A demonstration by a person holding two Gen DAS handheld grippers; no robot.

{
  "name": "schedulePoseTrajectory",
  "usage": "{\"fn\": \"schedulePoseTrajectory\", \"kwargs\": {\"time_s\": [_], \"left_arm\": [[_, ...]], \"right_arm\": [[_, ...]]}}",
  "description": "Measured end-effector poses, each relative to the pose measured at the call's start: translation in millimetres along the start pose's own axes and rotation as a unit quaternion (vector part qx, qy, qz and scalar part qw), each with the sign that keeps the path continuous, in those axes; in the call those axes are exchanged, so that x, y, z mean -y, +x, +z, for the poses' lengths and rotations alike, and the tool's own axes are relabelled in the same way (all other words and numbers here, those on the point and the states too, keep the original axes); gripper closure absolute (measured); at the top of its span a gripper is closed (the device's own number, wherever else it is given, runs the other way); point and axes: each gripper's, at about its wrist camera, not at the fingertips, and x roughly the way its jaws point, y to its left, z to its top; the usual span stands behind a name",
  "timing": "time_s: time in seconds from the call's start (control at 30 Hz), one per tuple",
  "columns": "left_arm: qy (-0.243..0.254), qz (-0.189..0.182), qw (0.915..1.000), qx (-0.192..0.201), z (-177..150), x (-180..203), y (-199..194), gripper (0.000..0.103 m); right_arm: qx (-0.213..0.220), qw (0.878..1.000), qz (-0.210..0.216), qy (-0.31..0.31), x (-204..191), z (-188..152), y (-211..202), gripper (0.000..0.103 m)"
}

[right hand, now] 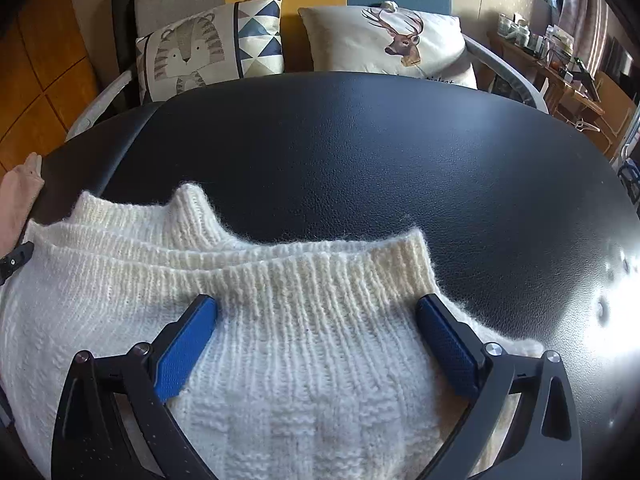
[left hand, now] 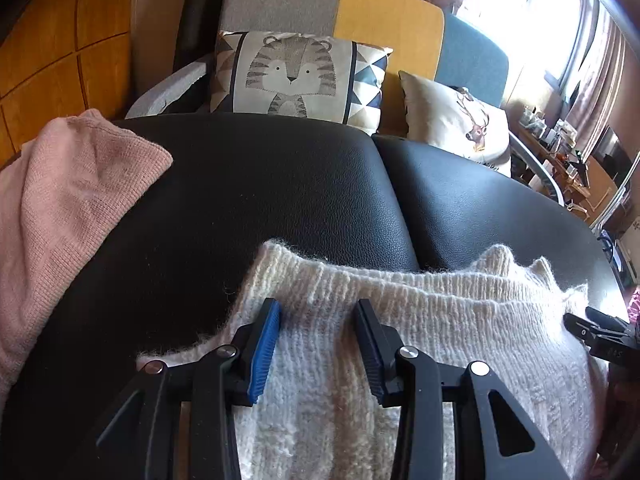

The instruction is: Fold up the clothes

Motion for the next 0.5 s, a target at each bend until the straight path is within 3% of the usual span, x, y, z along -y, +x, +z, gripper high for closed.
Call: {"fn": "schedulePoseTrajectory", "kwargs": {"time_s": [0.3,0.5], "left_arm": [[0.005,0.002,1.0,-0.008,1,6,-4,0.063],[0.02,-0.009,0.9997,-0.001,-5,15,-35,0.063]], "right_arm": [[0.006,1.0,0.008,0.0,-2,3,-5,0.0],[0.063,0.998,0.024,-0.003,-9,-14,-62,0.0]]}}
